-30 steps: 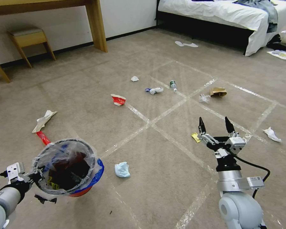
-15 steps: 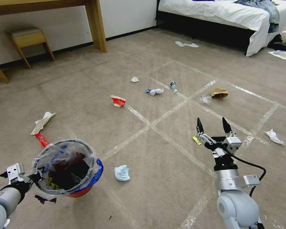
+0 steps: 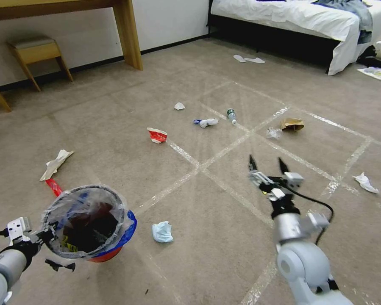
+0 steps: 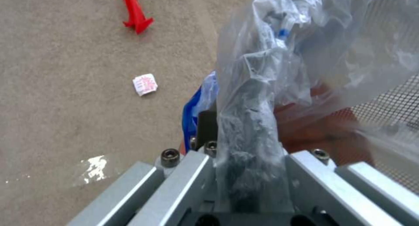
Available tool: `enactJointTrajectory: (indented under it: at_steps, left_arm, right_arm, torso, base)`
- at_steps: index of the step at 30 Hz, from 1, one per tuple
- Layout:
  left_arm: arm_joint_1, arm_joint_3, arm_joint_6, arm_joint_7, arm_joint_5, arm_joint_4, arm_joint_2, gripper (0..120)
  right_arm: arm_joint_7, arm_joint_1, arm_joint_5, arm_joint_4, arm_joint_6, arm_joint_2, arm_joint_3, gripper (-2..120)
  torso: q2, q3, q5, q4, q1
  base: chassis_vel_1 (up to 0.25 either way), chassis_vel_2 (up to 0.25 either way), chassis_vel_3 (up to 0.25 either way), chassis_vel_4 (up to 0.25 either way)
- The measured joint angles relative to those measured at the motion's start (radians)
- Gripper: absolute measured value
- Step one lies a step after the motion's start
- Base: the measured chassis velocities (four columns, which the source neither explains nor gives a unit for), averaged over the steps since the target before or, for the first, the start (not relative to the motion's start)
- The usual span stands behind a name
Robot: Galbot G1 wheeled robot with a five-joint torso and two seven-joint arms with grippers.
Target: Pick up the trash bin and place the garbage on the floor into it.
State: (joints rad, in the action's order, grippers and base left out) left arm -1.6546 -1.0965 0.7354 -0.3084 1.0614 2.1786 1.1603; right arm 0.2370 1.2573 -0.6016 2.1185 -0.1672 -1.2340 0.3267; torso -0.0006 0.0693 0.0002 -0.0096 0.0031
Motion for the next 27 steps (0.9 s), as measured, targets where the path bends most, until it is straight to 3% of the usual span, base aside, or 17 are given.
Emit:
enactJointTrajectory:
  at_steps: [1, 3, 4, 6, 7, 10, 13, 19, 21, 27]
  left_arm:
    - [0.000, 0.000, 0.000, 0.000, 0.000, 0.000, 0.000, 0]
    - [0.001, -0.004, 0.000, -0.004, 0.000, 0.000, 0.008, 0]
    - [0.001, -0.004, 0.000, -0.004, 0.000, 0.000, 0.008, 0]
    - [0.011, 0.002, 0.000, -0.010, -0.001, -0.010, 0.010, 0]
    - [0.011, 0.002, 0.000, -0.010, -0.001, -0.010, 0.010, 0]
    - [0.014, 0.003, 0.000, -0.011, -0.006, -0.020, 0.020, 0]
    - [0.016, 0.002, 0.000, -0.013, -0.007, -0.025, 0.023, 0]
    - [0.006, -0.017, 0.000, -0.013, -0.006, -0.022, 0.037, 0]
    - [-0.001, -0.036, 0.000, -0.013, -0.003, -0.012, 0.046, 0]
    - [-0.013, -0.058, 0.000, -0.012, 0.004, 0.004, 0.057, 0]
  right_arm:
    - [0.000, 0.000, 0.000, 0.000, 0.000, 0.000, 0.000, 100]
    - [0.090, -0.096, -0.148, -0.032, -0.122, 0.050, -0.089, 100]
    - [0.090, -0.096, -0.148, -0.032, -0.122, 0.050, -0.089, 100]
    - [0.203, -0.187, -0.310, -0.080, -0.243, 0.095, -0.172, 100]
    - [0.203, -0.187, -0.310, -0.080, -0.243, 0.095, -0.172, 100]
    - [0.400, -0.350, -0.609, -0.189, -0.440, 0.125, -0.324, 100]
    - [0.469, -0.410, -0.716, -0.229, -0.498, 0.108, -0.396, 100]
    - [0.564, -0.501, -0.806, -0.309, -0.554, 0.004, -0.514, 100]
    - [0.622, -0.532, -0.834, -0.385, -0.568, -0.067, -0.566, 100]
    - [0.630, -0.543, -0.798, -0.498, -0.582, -0.124, -0.607, 100]
  torso:
    - [0.000, 0.000, 0.0000, 0.0000, 0.000]
    - [0.000, 0.000, -0.0002, 0.0006, 0.000]
    - [0.000, 0.000, -0.0002, 0.0006, 0.000]
    - [0.000, 0.000, -0.0001, 0.0000, 0.000]
    - [0.000, 0.000, -0.0001, 0.0000, 0.000]
    - [0.000, 0.000, -0.0001, 0.0003, 0.000]
    - [0.000, 0.000, -0.0004, -0.0004, 0.000]
    - [0.000, 0.000, -0.0003, 0.0003, 0.000]
    - [0.000, 0.000, -0.0004, 0.0006, 0.000]
    - [0.000, 0.000, -0.0003, -0.0001, 0.000]
  base:
    - [0.000, 0.000, 0.000, 0.000]
    - [0.000, 0.000, 0.000, 0.000]
    - [0.000, 0.000, 0.000, 0.000]
    - [0.000, 0.000, 0.000, 0.000]
    - [0.000, 0.000, 0.000, 0.000]
    - [0.000, 0.000, 0.000, 0.000]
    - [0.000, 0.000, 0.000, 0.000]
    - [0.000, 0.000, 0.000, 0.000]
    - [0.000, 0.000, 0.000, 0.000]
    - [0.000, 0.000, 0.000, 0.000]
